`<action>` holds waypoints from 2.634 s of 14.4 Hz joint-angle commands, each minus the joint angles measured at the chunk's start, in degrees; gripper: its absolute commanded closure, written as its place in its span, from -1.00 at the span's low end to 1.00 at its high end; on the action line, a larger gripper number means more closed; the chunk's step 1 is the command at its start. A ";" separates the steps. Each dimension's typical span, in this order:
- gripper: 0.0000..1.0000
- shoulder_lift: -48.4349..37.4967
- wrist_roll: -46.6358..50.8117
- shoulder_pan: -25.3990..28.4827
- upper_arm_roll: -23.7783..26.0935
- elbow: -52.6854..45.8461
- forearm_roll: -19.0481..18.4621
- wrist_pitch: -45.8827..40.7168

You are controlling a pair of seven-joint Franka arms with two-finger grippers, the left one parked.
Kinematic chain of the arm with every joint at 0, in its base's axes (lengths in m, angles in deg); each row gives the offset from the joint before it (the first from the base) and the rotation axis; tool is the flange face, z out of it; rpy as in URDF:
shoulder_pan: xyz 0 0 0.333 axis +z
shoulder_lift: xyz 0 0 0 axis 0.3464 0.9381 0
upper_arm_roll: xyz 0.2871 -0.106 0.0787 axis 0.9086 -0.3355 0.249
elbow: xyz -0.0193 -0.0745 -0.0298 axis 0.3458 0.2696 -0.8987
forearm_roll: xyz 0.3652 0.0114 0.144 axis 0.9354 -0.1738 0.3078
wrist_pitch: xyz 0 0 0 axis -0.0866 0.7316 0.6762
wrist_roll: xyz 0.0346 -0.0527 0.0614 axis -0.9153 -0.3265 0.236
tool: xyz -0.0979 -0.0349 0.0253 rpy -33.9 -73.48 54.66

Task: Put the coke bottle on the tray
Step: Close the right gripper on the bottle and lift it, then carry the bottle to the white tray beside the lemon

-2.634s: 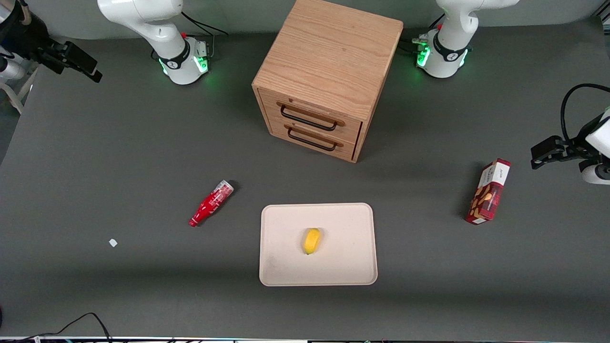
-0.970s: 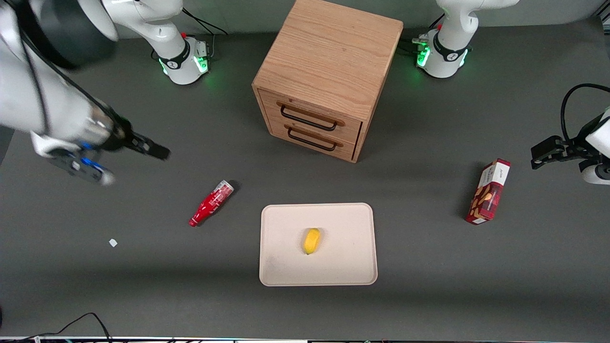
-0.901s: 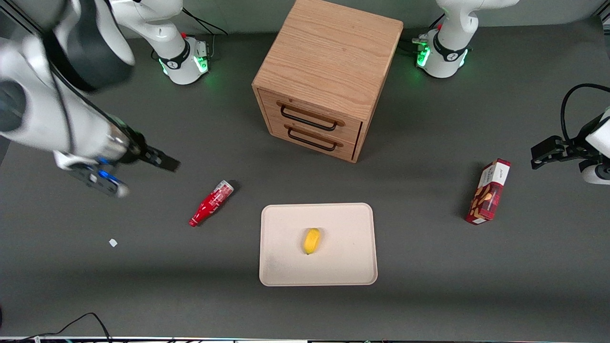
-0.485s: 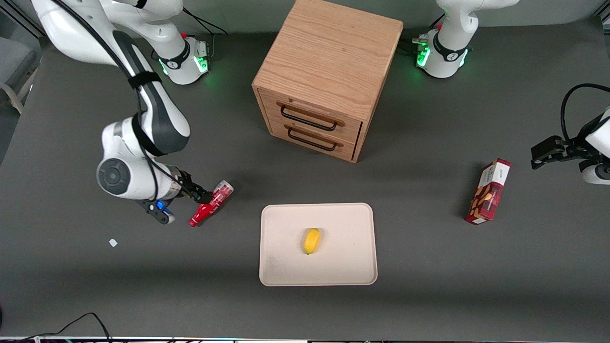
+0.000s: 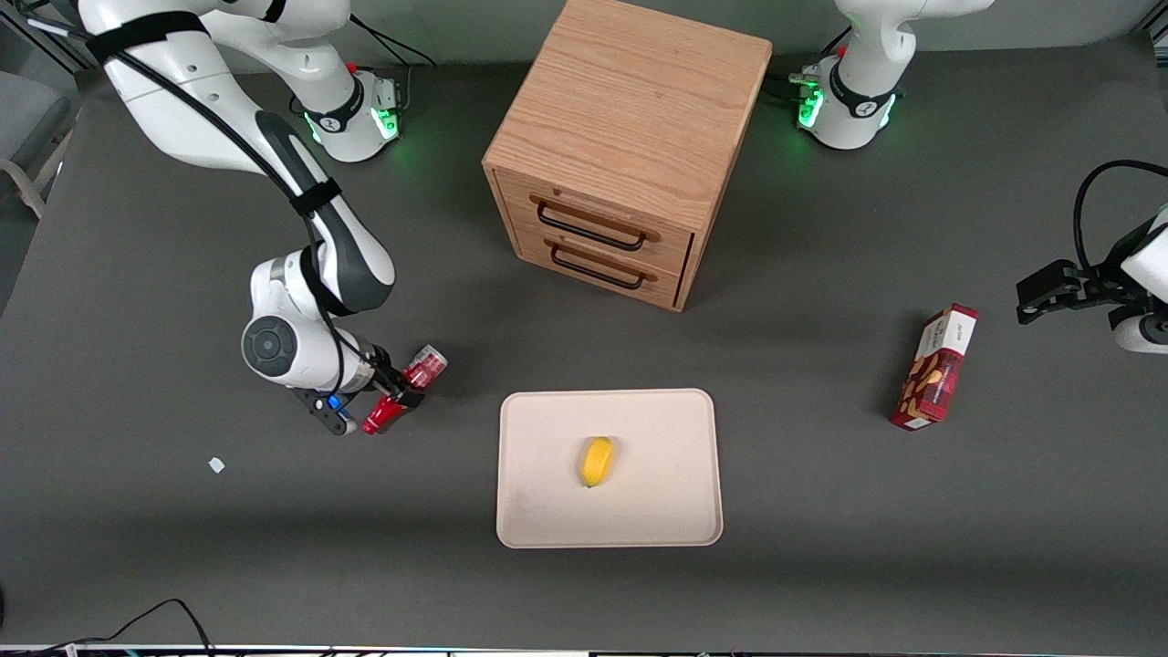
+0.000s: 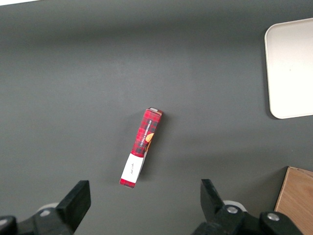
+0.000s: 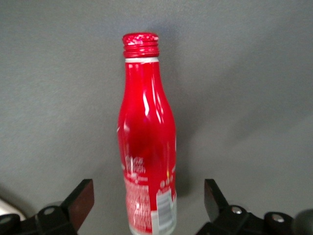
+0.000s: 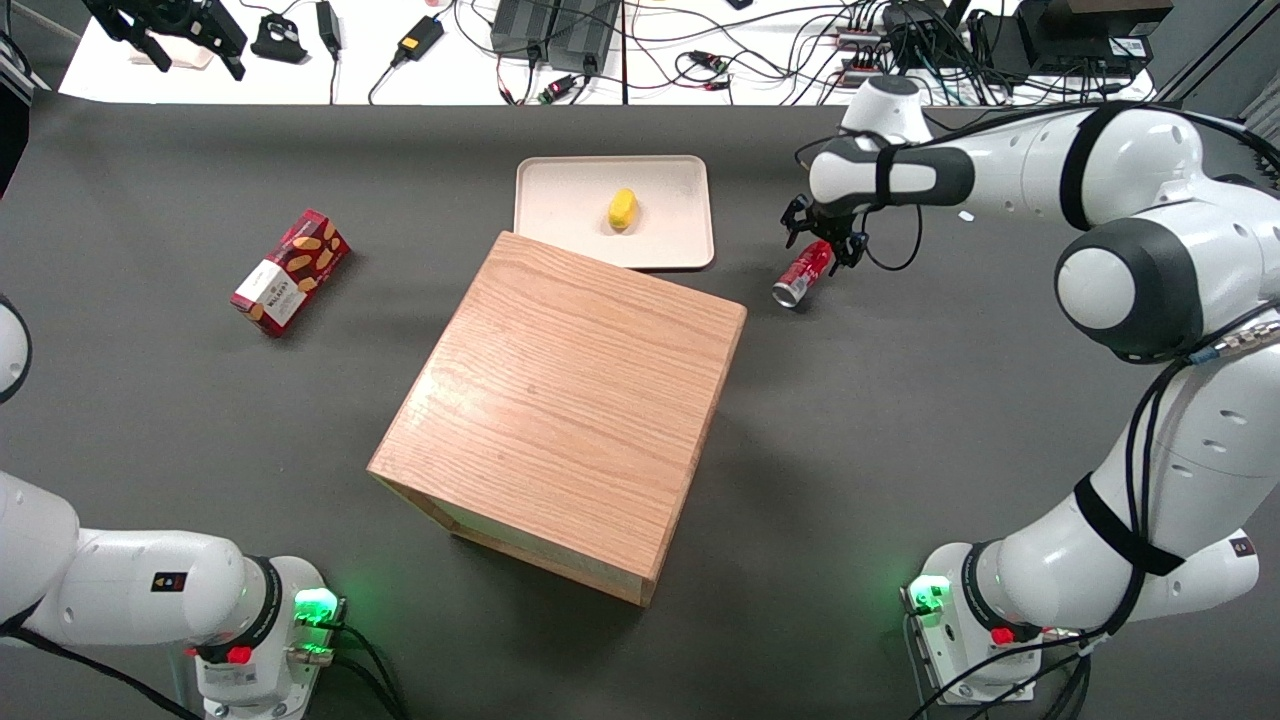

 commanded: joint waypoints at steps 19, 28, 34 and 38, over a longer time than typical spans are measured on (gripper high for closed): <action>1.00 -13.47 -14.83 -0.13 5.91 -22.67 -2.74 -30.06; 1.00 13.22 -16.35 1.88 14.63 -42.51 -3.96 -20.91; 1.00 24.49 -15.56 3.21 14.19 -42.77 -7.13 -9.29; 1.00 28.63 -14.50 4.08 13.75 -42.86 -7.22 -3.13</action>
